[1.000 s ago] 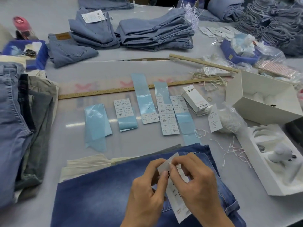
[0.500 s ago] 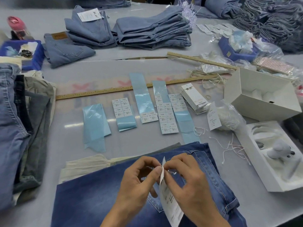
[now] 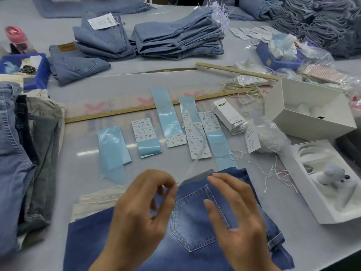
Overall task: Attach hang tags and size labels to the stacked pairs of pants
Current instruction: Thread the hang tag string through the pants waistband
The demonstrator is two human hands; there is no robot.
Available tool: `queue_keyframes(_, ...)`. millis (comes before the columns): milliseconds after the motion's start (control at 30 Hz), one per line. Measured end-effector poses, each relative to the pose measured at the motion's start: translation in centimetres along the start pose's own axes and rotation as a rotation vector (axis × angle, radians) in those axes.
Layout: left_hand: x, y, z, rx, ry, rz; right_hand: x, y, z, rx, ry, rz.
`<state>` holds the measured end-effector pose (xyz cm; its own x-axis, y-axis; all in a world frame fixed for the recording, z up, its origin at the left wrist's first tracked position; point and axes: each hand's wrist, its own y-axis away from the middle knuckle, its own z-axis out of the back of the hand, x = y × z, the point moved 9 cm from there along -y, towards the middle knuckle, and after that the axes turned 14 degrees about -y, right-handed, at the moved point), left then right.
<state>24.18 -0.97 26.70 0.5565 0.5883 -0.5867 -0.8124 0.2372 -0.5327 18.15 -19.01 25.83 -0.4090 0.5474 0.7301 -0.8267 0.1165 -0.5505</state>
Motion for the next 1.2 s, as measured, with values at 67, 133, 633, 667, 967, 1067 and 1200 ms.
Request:
queue_keyframes(67,-1.5,0.3,-1.7,0.06,0.097,-0.027,1.3,0.1,-1.0,0.063,-0.029,0.086)
queue_keyframes(133,-2.2,0.7,-2.9,0.083,0.153,-0.023,0.8,0.6,-1.1,0.059,-0.1,0.021)
queue_keyframes(633,1.7,-0.4,-22.7,0.557,-0.124,0.19,-9.3,5.5,6.4,0.074,0.23,-0.447)
queue_keyframes(667,1.4,-1.0,-24.6,0.653,-0.237,0.125,-10.0,5.4,6.6,0.085,0.268,-0.487)
queue_keyframes(967,2.2,-1.5,-26.3,0.706,0.022,0.354,-15.3,3.1,5.0,0.04,0.296,-0.703)
queue_keyframes(1067,1.5,-2.2,-24.5,0.553,0.168,0.347,-16.4,2.9,4.6,-0.013,0.221,-0.77)
queue_keyframes(1200,1.3,-1.8,-23.0,0.475,0.32,0.362,-16.6,2.5,4.3,-0.074,0.176,-0.768)
